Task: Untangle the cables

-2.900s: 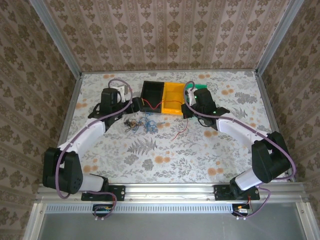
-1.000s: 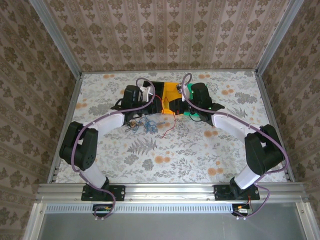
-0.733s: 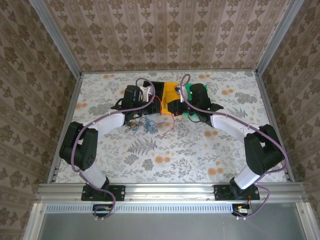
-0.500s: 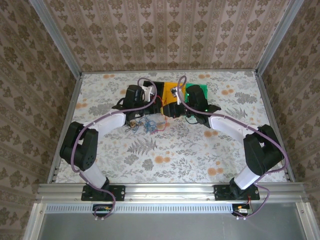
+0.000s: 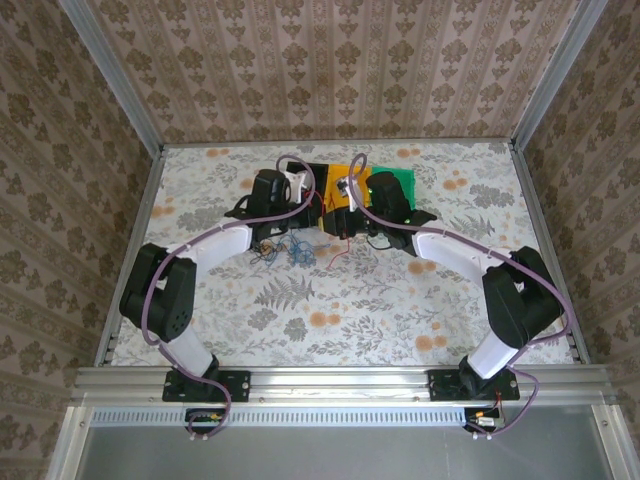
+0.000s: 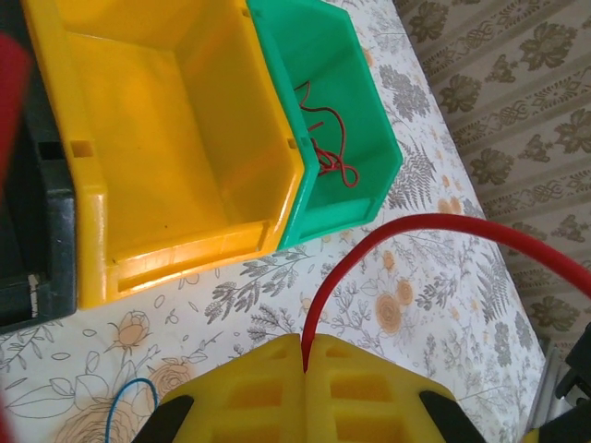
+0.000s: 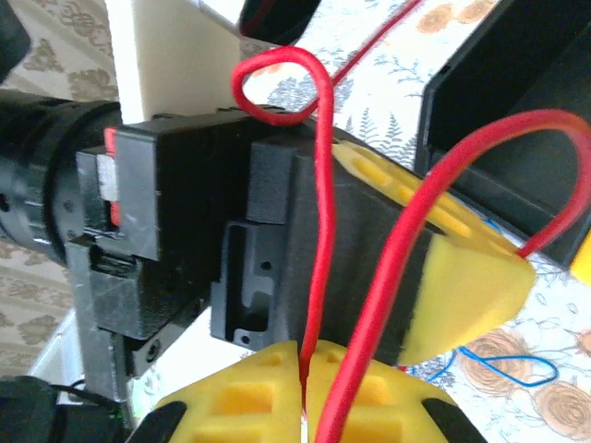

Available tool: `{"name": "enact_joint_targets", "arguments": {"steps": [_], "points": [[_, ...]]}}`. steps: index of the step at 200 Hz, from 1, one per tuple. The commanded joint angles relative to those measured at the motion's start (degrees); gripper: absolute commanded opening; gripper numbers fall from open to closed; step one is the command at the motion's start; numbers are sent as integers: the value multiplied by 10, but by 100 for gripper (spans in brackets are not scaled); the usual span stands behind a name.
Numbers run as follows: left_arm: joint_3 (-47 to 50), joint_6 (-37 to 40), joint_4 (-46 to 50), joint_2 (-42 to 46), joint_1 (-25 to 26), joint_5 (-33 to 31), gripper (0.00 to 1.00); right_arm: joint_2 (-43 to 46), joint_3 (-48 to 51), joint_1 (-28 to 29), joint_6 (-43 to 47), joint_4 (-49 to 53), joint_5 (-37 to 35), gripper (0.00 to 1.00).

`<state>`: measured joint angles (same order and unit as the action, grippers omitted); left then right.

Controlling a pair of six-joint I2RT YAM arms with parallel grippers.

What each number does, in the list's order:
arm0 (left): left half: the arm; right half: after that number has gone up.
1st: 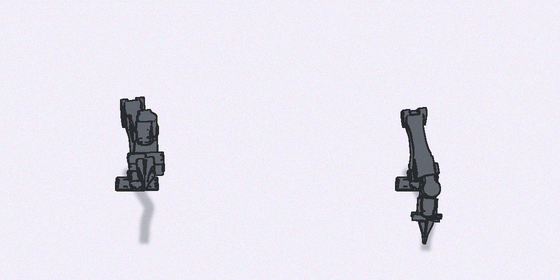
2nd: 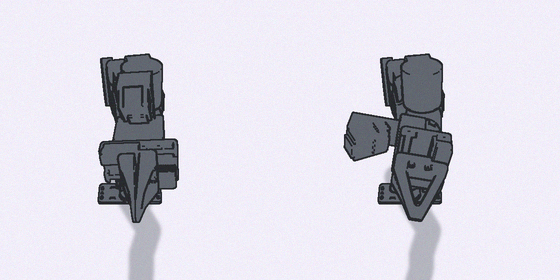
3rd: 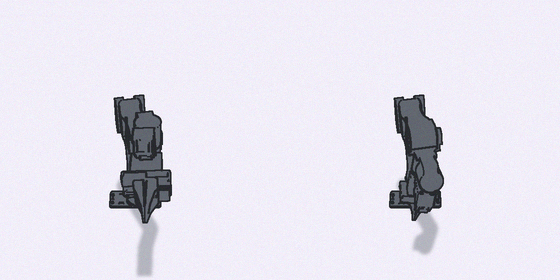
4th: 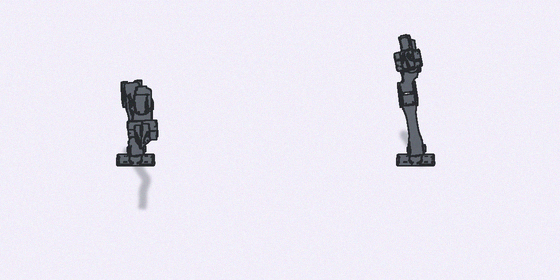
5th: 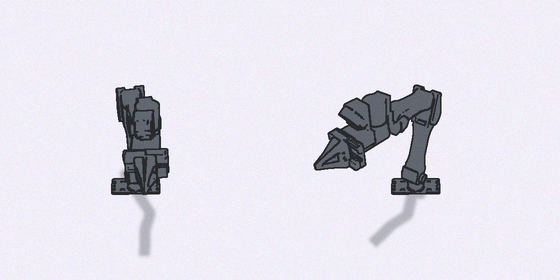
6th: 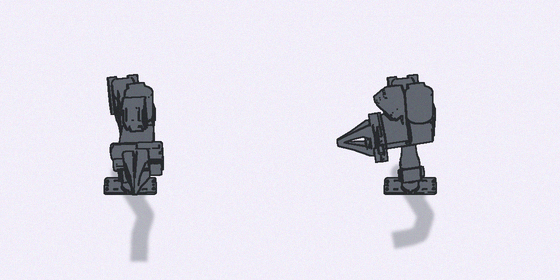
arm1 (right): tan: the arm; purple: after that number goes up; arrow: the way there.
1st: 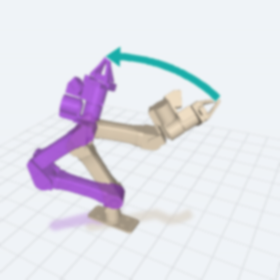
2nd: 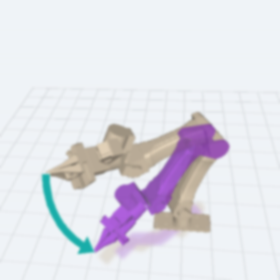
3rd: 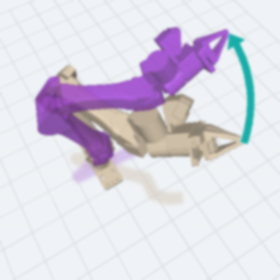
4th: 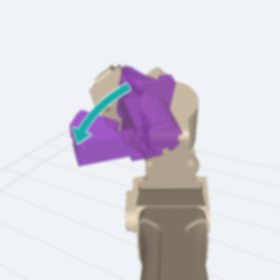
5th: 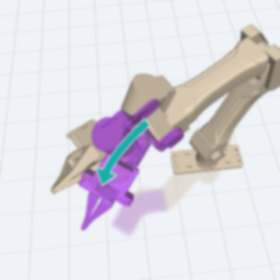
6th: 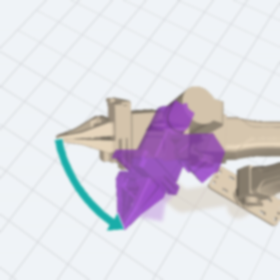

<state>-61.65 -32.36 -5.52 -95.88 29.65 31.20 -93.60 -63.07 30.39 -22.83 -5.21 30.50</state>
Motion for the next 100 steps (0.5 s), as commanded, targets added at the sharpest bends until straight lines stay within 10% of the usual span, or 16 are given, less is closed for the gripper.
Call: {"name": "enact_joint_targets", "arguments": {"steps": [1,100], "points": [[1,13,14,8,-2,-29,0,20,-12,-8,14,22,-60,0],[37,5,15,42,-29,-44,0,60,17,-72,7,94,-184,0]]}}
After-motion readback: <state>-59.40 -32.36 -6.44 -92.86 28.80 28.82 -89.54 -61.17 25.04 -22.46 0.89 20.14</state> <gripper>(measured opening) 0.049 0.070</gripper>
